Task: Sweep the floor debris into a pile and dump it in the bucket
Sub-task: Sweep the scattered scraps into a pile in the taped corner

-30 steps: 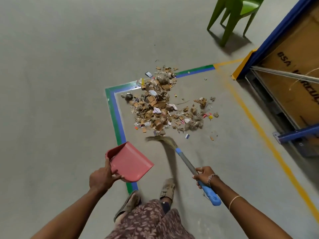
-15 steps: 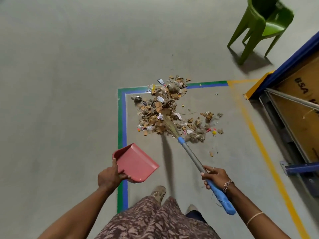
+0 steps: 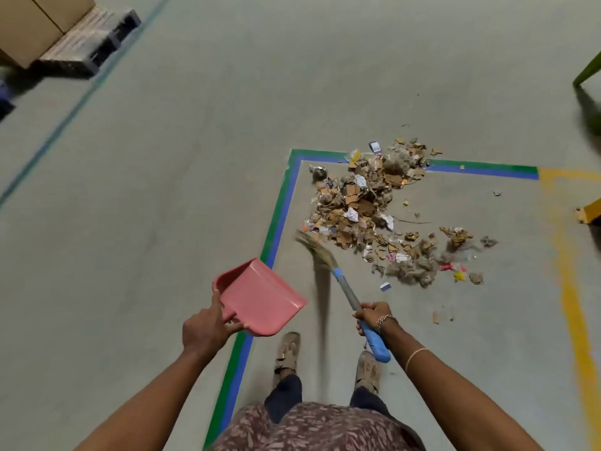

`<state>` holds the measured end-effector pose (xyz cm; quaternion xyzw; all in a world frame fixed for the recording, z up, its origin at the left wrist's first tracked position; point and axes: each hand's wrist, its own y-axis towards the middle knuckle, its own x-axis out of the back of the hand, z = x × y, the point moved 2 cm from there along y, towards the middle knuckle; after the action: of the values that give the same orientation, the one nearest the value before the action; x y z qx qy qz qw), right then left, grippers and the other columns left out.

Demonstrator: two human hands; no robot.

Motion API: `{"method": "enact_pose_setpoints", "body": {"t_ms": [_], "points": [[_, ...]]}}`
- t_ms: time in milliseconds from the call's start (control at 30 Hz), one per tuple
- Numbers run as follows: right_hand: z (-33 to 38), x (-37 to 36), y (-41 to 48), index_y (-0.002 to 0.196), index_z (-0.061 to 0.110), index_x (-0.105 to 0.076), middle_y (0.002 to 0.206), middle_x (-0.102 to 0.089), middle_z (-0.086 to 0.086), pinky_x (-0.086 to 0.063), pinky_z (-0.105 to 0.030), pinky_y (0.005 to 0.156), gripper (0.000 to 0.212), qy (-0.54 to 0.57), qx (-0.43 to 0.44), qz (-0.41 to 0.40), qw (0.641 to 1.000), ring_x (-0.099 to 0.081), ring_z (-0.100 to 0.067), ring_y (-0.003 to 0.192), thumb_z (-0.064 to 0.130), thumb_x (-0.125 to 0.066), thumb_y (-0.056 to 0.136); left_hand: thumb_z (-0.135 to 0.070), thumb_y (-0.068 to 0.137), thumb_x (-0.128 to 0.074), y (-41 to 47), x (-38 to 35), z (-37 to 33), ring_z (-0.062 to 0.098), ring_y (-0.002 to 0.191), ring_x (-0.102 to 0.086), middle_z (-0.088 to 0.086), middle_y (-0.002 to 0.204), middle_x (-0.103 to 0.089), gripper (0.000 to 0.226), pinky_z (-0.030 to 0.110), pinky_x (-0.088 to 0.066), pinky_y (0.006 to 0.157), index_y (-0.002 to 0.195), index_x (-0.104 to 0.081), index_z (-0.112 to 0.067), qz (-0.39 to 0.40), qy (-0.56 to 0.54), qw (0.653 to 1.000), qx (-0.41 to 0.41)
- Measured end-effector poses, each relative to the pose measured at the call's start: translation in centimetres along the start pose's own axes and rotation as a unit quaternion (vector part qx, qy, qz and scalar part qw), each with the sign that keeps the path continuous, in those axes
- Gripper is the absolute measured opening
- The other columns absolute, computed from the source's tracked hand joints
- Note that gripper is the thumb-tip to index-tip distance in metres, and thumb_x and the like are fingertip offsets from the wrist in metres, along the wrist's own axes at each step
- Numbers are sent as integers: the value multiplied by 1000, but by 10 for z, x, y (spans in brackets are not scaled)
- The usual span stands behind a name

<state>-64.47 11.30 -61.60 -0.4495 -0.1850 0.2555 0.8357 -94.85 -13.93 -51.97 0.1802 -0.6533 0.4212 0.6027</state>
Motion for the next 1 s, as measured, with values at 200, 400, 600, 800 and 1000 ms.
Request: {"method": "enact_pose_setpoints", "body": {"t_ms": [200, 400, 600, 800, 1000], "points": [[16, 38, -7, 117, -1, -63, 68, -61, -20, -50, -33, 50, 35, -32, 24, -43, 998, -55, -27, 46, -7, -65, 83, -100, 59, -40, -49, -13, -27, 28, 82, -70, 1, 92, -72, 121, 33, -50, 63, 155, -15, -30, 27, -13, 999, 28], [5, 49, -51, 129, 5, -58, 56, -63, -15, -49, -31, 42, 52, -27, 36, 7, 999, -56, -27, 45, -8, -71, 81, -98, 59, -47, -63, -23, -41, 26, 86, -70, 0, 94, -71, 121, 33, -49, 67, 155, -18, -30, 59, -9, 997, 53], [22, 8, -37, 105, 4, -63, 58, -55, -15, -45, -26, 39, 27, 10, 15, 59, 998, -50, -22, 38, -11, -68, 83, -100, 57, -44, -67, -21, -52, 23, 82, -69, -2, 90, -69, 124, 32, -45, 62, 155, -15, -30, 55, 0, 997, 58], [47, -14, 44, 107, -12, -62, 54, -58, -11, -48, -31, 46, 24, -13, 26, 15, 999, -53, -25, 40, -7, -61, 83, -102, 56, -36, -68, -16, -57, 21, 69, -66, -4, 80, -67, 128, 31, -43, 55, 158, -16, -28, 21, 8, 998, 58], [57, 26, 37, 133, 5, -57, 69, -67, -19, -53, -33, 47, 51, -42, 66, -36, 996, -57, -27, 46, -5, -67, 83, -99, 60, -42, -78, -24, -69, 16, 67, -63, -6, 85, -69, 124, 29, -41, 55, 159, -11, -30, 37, 6, 998, 55]]}}
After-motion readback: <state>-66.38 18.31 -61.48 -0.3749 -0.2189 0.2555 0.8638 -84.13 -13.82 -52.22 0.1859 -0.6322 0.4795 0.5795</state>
